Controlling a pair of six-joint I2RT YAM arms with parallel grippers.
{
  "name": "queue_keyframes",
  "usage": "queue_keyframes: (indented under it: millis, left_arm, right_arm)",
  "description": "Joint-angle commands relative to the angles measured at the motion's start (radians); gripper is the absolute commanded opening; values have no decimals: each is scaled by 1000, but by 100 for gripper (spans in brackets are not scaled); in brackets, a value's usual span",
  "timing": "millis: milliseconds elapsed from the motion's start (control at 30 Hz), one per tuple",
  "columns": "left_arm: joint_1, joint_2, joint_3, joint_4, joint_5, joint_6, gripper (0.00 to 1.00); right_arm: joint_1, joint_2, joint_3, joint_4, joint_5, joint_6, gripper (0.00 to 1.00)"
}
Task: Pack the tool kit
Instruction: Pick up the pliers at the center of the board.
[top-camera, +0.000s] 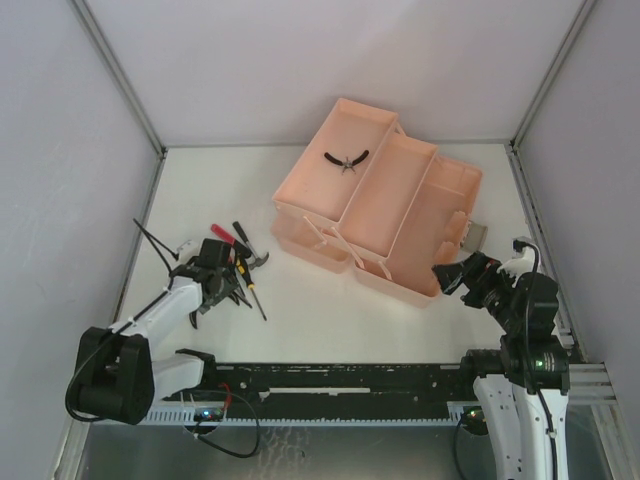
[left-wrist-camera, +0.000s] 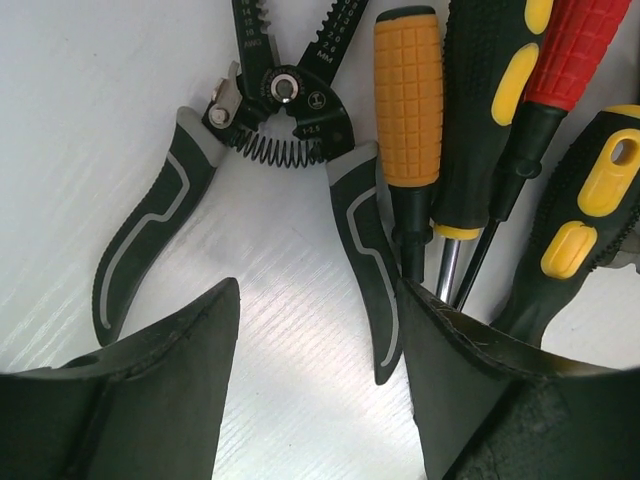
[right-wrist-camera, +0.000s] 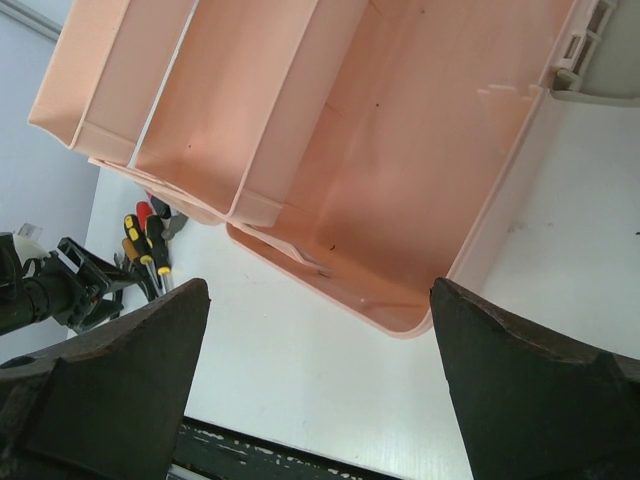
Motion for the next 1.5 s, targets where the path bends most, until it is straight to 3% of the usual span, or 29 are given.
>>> queue_keyframes:
  millis: [0, 300, 733, 1000, 1133, 1233, 1467]
  left_arm:
    - [6, 32, 25, 57, 1, -4, 68]
    - [6, 124, 24, 99, 42, -41, 62]
    - [5, 31, -32, 54, -30, -83, 49]
    - [6, 52, -39, 88, -3, -83, 51]
    - [6, 65, -30, 120, 33, -74, 47]
    - [6, 65, -28, 121, 34, -73, 38]
    - [6, 72, 3, 18, -39, -68, 41]
  right_arm:
    - [-2, 18, 6, 23, 22, -5, 91]
    - [-2, 44, 1, 23, 19, -10, 91]
    - [-2, 35, -1, 13, 39, -14, 91]
    - [-3, 34, 1, 14, 42, -19, 92]
    - [-3, 33, 1, 26, 39, -19, 92]
    - [-3, 32, 1, 19, 38, -21, 91]
    - [-3, 18, 2, 12, 39, -20, 92]
